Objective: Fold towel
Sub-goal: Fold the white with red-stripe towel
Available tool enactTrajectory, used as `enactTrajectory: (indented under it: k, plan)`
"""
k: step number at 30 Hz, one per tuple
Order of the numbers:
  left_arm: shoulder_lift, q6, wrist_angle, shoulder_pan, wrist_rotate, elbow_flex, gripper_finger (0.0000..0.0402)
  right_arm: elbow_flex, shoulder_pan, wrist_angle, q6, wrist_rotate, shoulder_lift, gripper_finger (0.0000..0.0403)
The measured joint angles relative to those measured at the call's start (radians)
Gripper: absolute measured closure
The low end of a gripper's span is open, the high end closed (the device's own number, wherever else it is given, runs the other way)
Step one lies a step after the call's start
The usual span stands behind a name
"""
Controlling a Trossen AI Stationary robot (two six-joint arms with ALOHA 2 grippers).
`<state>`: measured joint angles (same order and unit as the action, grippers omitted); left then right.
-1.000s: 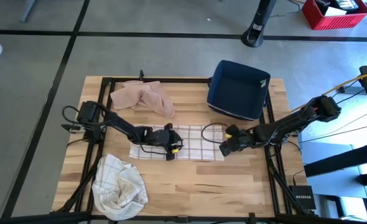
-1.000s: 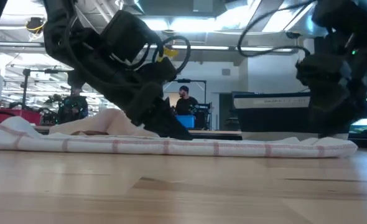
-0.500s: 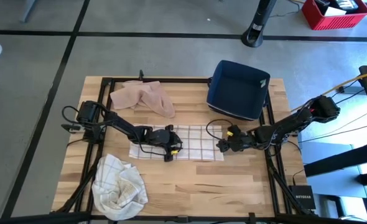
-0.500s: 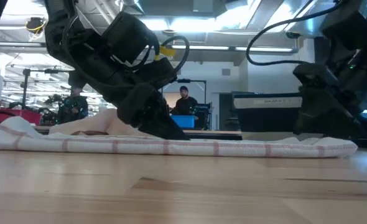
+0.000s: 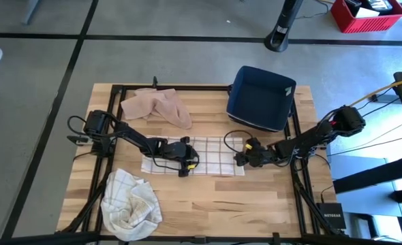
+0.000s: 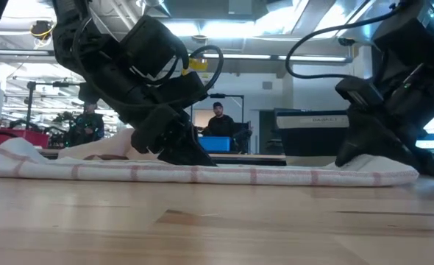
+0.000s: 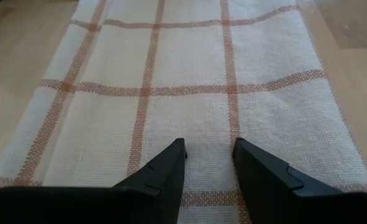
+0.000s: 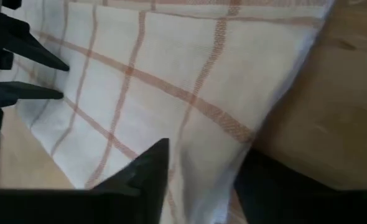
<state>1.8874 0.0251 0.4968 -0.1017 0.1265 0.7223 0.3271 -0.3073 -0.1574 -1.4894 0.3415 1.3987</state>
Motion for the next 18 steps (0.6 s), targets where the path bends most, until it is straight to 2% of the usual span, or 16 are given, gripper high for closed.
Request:
enactTrajectory:
  k: [8, 15, 18]
  plan:
    - [0.000, 0.023, -0.008, 0.000, 0.000, 0.000, 0.0270, -0.003, -0.001, -0.037, 0.088, 0.074, 0.005, 0.0387]
    - [0.000, 0.027, -0.008, -0.002, 0.000, -0.001, 0.0270, 0.000, 0.000, -0.232, 0.166, 0.122, 0.004, 0.0391]
    - [0.000, 0.027, -0.007, -0.002, 0.000, -0.002, 0.0270, 0.040, 0.000, -0.265, 0.221, 0.141, 0.003, 0.0394]
